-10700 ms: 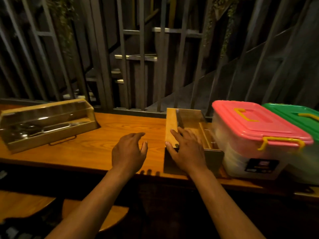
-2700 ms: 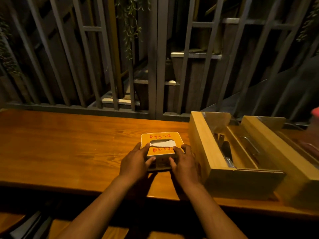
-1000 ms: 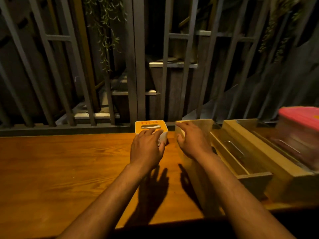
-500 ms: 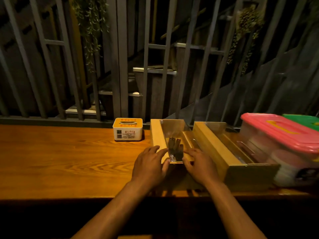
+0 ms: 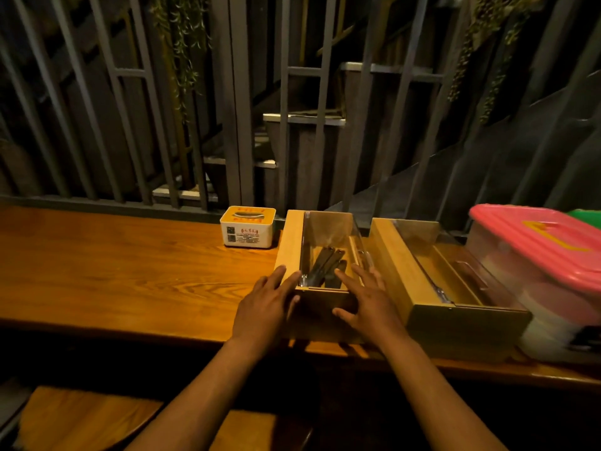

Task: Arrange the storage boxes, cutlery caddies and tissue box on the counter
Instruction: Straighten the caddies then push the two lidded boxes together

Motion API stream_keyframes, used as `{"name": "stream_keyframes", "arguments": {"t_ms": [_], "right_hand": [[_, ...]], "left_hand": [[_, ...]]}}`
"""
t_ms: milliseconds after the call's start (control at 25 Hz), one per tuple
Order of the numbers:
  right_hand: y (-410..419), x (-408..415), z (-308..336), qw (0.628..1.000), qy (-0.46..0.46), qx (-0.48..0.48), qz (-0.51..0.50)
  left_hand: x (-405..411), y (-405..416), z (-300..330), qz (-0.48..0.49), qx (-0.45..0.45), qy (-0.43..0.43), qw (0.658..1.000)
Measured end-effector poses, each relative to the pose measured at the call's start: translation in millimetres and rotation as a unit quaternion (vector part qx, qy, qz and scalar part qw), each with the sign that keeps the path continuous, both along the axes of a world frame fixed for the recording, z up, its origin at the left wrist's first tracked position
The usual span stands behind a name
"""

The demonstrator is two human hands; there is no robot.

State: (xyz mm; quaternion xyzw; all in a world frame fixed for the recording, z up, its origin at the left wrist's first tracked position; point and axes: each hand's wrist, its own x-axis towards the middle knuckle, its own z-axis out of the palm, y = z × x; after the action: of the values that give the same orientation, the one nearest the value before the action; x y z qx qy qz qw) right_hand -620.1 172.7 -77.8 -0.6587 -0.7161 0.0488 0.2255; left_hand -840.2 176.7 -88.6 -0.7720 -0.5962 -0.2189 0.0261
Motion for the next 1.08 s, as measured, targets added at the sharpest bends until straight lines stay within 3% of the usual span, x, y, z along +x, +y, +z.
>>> {"name": "stream_keyframes", "arguments": {"t_ms": [640, 1080], "right_hand": [[85.0, -18.1, -0.3, 1.0, 0.001, 0.021, -0.001], [87.9, -20.1, 4.1, 1.0, 0.006, 0.023, -0.004]], "left_hand": [[-12.6, 84.0, -1.0, 0.002, 0.01, -0.035, 0.999], [-13.7, 99.5, -9.9, -0.011, 0.042, -0.041, 0.998]]}}
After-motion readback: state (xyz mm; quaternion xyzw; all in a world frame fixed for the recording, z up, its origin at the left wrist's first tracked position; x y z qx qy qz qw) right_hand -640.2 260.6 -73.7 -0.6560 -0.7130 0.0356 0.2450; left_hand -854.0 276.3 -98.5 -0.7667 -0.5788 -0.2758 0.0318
